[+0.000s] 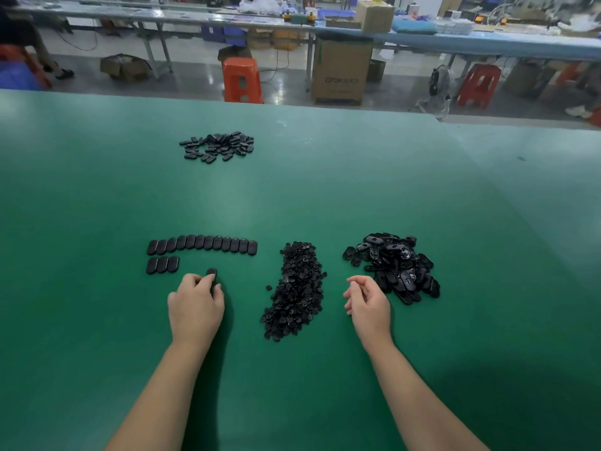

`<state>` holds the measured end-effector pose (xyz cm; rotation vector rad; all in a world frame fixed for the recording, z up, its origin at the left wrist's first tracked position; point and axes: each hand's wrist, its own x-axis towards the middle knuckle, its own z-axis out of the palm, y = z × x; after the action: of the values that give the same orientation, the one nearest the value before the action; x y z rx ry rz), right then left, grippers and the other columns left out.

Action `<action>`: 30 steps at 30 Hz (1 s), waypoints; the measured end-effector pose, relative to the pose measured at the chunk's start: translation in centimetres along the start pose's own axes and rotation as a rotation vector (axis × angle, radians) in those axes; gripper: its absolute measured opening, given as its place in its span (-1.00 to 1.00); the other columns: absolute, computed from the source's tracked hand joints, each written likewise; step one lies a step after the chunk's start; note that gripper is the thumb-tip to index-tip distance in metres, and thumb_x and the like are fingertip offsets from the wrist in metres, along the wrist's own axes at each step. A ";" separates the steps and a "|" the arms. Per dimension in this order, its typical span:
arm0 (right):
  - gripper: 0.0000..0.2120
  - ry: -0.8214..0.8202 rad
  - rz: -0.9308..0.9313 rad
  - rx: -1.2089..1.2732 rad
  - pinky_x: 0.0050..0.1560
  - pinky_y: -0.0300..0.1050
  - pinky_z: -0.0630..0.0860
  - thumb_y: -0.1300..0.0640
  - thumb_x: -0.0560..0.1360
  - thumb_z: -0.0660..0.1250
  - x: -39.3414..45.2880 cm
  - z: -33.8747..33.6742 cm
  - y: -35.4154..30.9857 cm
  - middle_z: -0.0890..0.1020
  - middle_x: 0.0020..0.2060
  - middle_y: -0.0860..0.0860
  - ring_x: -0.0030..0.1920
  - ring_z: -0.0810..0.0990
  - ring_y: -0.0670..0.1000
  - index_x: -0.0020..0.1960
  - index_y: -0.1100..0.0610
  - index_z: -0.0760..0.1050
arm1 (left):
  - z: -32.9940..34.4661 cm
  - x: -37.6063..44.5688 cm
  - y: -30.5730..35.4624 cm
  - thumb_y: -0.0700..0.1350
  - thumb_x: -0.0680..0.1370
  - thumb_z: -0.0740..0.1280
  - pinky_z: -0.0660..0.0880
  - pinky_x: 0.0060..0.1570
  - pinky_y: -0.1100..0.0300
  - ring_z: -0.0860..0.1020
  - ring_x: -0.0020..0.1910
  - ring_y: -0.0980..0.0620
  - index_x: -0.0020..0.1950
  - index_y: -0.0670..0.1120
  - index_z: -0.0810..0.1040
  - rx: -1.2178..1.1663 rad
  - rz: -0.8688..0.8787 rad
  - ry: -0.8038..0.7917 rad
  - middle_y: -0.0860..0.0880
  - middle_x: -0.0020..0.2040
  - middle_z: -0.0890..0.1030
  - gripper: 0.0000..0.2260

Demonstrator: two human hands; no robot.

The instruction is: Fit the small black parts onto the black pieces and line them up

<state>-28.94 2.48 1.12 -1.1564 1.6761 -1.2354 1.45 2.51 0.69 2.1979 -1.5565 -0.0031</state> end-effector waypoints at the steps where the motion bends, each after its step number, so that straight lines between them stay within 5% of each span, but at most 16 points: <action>1: -0.85 -0.002 -0.001 -0.006 -0.24 -0.04 0.57 0.18 0.65 0.24 0.0 0.0 0.0 0.65 -0.26 -0.03 -0.37 0.55 -0.14 0.00 -0.01 0.56 | -0.1 0.4 -0.2 -0.11 0.59 0.35 0.40 0.02 -0.03 0.54 -0.09 -0.17 0.25 -0.15 0.64 0.012 -0.029 -0.018 -0.15 0.04 0.56 -0.72; 7: -0.83 -0.006 -0.006 -0.018 -0.28 -0.07 0.55 0.19 0.65 0.25 0.0 0.0 0.0 0.64 -0.29 -0.04 -0.39 0.54 -0.15 -0.02 -0.02 0.55 | -0.6 2.8 -2.2 0.08 0.64 0.18 0.37 0.09 -0.01 0.55 0.06 -0.13 0.50 0.06 0.42 0.140 -0.183 -0.163 -0.16 0.16 0.54 -0.58; 16: -0.83 -0.010 -0.001 -0.020 -0.33 -0.11 0.52 0.19 0.64 0.25 0.0 0.0 0.1 0.64 -0.30 -0.05 -0.39 0.53 -0.14 -0.03 -0.01 0.56 | -1.0 4.3 -3.0 0.21 0.63 0.12 0.34 0.16 -0.01 0.55 0.18 -0.12 0.55 0.12 0.30 0.195 -0.246 -0.246 -0.13 0.30 0.51 -0.51; 21: -0.83 -0.013 -0.003 -0.025 -0.35 -0.14 0.50 0.19 0.64 0.25 0.0 0.1 0.2 0.64 -0.31 -0.06 -0.41 0.52 -0.15 -0.04 -0.01 0.56 | -0.9 3.2 -1.3 0.03 0.65 0.23 0.46 0.00 0.02 0.55 -0.10 -0.10 0.47 0.06 0.44 -0.044 -0.140 -0.165 -0.08 0.07 0.54 -0.62; 25: -0.82 -0.008 -0.008 -0.037 -0.34 -0.11 0.50 0.19 0.64 0.25 0.0 0.1 0.2 0.64 -0.31 -0.06 -0.41 0.52 -0.15 -0.05 -0.01 0.56 | 0.0 2.5 2.2 -0.04 0.62 0.33 0.43 -0.27 0.20 0.49 -0.25 0.13 0.23 0.01 0.66 -0.274 0.053 -0.216 0.10 -0.11 0.52 -0.78; 30: -0.82 -0.009 -0.010 -0.054 -0.35 -0.15 0.50 0.19 0.64 0.25 0.0 0.2 0.2 0.65 -0.30 -0.05 -0.41 0.53 -0.17 -0.05 -0.03 0.56 | 1.4 1.7 5.8 0.04 0.59 0.37 0.57 -0.02 0.07 0.53 -0.14 0.13 0.12 0.06 0.70 -0.345 0.106 -0.316 0.12 -0.07 0.55 -0.82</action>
<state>-28.84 2.46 0.87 -1.2022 1.7078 -1.1957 -3.49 -1.02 1.85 1.9060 -1.6861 -0.5687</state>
